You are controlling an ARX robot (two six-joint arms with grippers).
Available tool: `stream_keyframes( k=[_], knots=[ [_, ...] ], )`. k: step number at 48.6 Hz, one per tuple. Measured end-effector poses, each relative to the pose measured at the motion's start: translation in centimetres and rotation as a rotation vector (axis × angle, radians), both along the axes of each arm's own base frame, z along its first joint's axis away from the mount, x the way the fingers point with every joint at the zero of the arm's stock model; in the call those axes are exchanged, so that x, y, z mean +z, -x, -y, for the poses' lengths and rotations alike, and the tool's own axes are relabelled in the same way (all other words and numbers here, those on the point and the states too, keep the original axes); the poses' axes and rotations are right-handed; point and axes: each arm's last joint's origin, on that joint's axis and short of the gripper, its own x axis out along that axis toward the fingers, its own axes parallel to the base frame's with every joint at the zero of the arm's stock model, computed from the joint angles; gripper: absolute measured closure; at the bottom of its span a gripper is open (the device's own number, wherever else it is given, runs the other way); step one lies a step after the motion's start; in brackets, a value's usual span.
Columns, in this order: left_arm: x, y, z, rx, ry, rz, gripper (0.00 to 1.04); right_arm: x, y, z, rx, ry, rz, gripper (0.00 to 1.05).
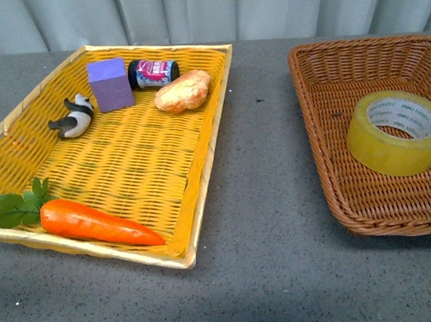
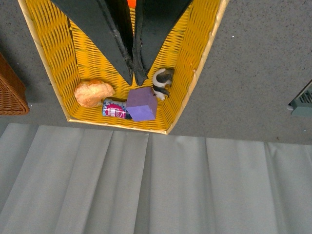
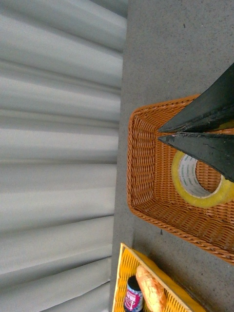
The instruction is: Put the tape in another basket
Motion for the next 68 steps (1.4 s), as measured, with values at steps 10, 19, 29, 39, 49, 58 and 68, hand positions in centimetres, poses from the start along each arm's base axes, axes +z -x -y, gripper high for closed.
stream_keyframes(
  k=[10, 19, 29, 39, 49, 58, 68],
  knots=[
    [-1.0, 1.6, 0.0, 0.000, 0.000, -0.001, 1.01, 0.1, 1.8, 0.0, 0.000, 0.000, 0.002, 1.04],
    [-0.5, 2.5, 0.0, 0.000, 0.000, 0.016, 1.01, 0.2, 3.0, 0.0, 0.000, 0.000, 0.007, 1.04],
    [-0.2, 3.3, 0.0, 0.000, 0.000, 0.027, 1.01, 0.4, 3.8, 0.0, 0.000, 0.000, 0.015, 1.04],
    [-0.1, 4.0, 0.0, 0.000, 0.000, 0.032, 1.01, 0.7, 4.6, 0.0, 0.000, 0.000, 0.023, 1.04],
    [0.0, 4.7, 0.0, 0.000, 0.000, 0.034, 1.01, 0.7, 5.3, 0.0, 0.000, 0.000, 0.026, 1.04],
    [0.0, 5.1, 0.0, 0.000, 0.000, 0.034, 1.01, 0.7, 5.7, 0.0, 0.000, 0.000, 0.028, 1.04],
    [-0.1, 5.5, 0.0, 0.000, 0.000, 0.034, 1.01, 0.7, 6.1, 0.0, 0.000, 0.000, 0.028, 1.04]
  ],
)
